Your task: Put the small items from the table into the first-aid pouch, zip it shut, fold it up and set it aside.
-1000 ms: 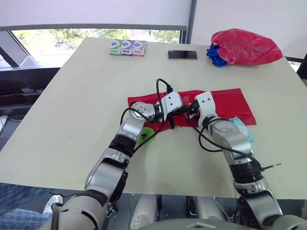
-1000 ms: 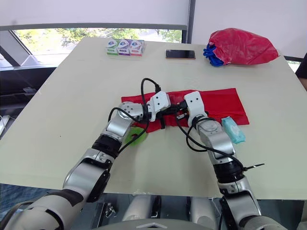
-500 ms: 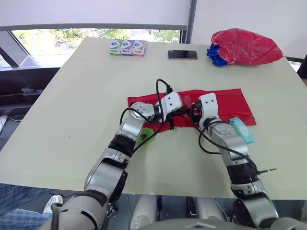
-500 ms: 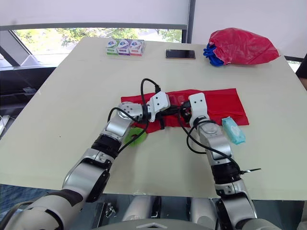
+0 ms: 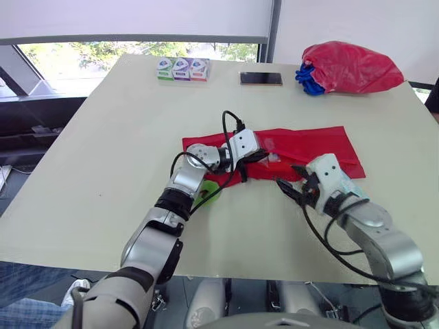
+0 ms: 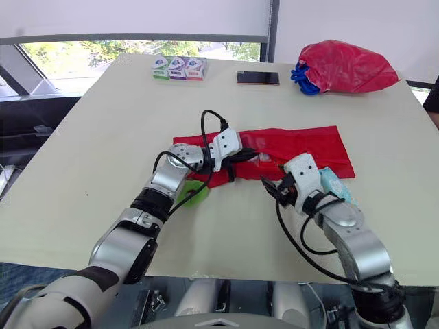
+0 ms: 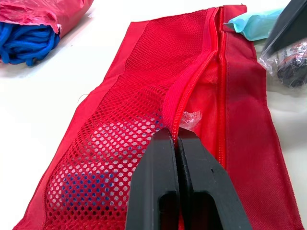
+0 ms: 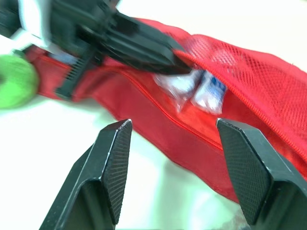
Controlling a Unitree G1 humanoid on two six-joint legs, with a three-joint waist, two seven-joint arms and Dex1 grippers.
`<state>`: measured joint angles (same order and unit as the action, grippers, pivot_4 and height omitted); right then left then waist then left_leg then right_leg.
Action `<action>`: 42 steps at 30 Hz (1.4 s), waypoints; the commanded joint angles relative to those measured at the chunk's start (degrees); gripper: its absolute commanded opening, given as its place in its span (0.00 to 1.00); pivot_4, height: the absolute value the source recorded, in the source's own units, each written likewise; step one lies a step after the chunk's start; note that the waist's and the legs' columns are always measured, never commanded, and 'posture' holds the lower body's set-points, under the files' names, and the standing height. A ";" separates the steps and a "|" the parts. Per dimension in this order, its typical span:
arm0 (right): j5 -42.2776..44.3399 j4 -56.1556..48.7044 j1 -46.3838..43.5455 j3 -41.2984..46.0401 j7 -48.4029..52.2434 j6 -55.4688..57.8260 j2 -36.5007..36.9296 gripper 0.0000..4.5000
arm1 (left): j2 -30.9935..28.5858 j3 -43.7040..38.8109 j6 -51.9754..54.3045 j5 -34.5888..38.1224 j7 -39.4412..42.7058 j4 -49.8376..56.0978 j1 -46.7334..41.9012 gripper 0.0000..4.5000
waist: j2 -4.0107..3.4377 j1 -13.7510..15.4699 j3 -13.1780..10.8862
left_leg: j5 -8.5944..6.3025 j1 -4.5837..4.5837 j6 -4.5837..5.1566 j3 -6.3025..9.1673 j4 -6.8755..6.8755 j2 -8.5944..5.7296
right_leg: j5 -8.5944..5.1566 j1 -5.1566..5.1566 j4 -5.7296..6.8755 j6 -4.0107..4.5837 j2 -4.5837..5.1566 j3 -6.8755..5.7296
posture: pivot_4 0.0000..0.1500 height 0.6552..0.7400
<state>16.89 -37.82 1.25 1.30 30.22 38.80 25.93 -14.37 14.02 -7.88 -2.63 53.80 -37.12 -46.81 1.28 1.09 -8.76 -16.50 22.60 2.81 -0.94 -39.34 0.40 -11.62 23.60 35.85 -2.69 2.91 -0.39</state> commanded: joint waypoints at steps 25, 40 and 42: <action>29.00 6.73 38.20 58.21 33.21 -24.18 10.98 0.99 | -1.33 -0.97 -6.06 -0.09 0.78 -8.32 -4.72 0.00 | 0.02 -0.27 0.04 | -0.06 -0.24 0.10 -0.27 0.02 0.16 | -0.04 -0.10 0.01 -0.02 -0.09 0.40 | 1.00 1.00; 9.63 4.63 16.43 23.73 20.26 -23.53 14.71 0.99 | -3.13 -2.03 -7.67 0.77 2.05 -7.68 -3.68 0.00 | -0.02 -0.33 0.05 | -0.05 -0.21 0.08 -0.29 -0.01 0.14 | -0.02 -0.02 0.05 -0.02 -0.11 0.41 | 1.00 1.00; 8.49 5.10 14.74 21.88 19.09 -23.02 14.84 0.99 | -3.41 -2.10 -7.75 0.92 2.46 -7.44 -3.44 0.00 | -0.02 -0.20 0.05 | -0.05 -0.19 0.08 -0.26 0.00 0.14 | -0.02 -0.02 0.04 -0.01 -0.13 0.39 | 1.00 1.00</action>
<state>26.42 -32.51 16.54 23.40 50.67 15.54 40.18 -16.82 13.45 -14.53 -2.73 55.94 -46.63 -49.99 1.26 0.89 -8.71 -16.55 22.43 2.90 -1.17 -39.34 0.53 -11.64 23.57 35.89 -2.70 2.78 -0.02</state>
